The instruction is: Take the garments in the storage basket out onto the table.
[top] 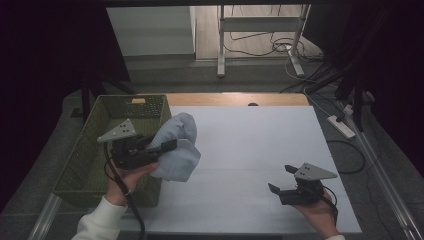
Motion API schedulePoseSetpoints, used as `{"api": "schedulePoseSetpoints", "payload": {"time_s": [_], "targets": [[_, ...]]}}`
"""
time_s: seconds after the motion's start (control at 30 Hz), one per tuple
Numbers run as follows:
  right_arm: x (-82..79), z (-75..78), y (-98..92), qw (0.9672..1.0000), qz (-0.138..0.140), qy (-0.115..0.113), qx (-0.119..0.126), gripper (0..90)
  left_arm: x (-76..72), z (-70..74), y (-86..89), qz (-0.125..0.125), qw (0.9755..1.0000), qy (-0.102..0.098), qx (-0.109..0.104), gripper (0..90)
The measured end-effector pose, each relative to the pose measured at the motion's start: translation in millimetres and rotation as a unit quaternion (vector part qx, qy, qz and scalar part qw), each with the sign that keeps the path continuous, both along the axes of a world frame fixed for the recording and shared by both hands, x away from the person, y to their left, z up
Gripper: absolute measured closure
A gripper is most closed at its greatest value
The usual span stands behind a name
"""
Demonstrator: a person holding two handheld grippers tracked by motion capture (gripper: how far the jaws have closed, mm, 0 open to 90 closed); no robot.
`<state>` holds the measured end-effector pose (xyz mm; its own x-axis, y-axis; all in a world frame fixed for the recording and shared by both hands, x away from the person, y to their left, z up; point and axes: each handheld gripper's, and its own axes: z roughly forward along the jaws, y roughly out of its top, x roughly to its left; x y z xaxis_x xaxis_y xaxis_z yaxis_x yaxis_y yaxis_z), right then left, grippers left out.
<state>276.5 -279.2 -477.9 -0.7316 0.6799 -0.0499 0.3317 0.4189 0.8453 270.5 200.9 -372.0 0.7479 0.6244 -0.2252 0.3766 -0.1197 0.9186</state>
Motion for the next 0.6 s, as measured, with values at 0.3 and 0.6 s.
{"api": "schedulePoseSetpoints", "payload": {"time_s": [0.3,0.6], "targets": [[-0.2,0.5,0.0,1.0000,-0.001,-0.001,-0.001,13.2,1.7,-1.9,-10.3,-0.011,0.9999,0.003,0.004,53.9],[-0.4,0.6,0.1,1.0000,-0.002,-0.001,0.000,13.2,2.6,-0.9,-21.0,-0.020,0.9998,0.000,0.005,53.9]]}}
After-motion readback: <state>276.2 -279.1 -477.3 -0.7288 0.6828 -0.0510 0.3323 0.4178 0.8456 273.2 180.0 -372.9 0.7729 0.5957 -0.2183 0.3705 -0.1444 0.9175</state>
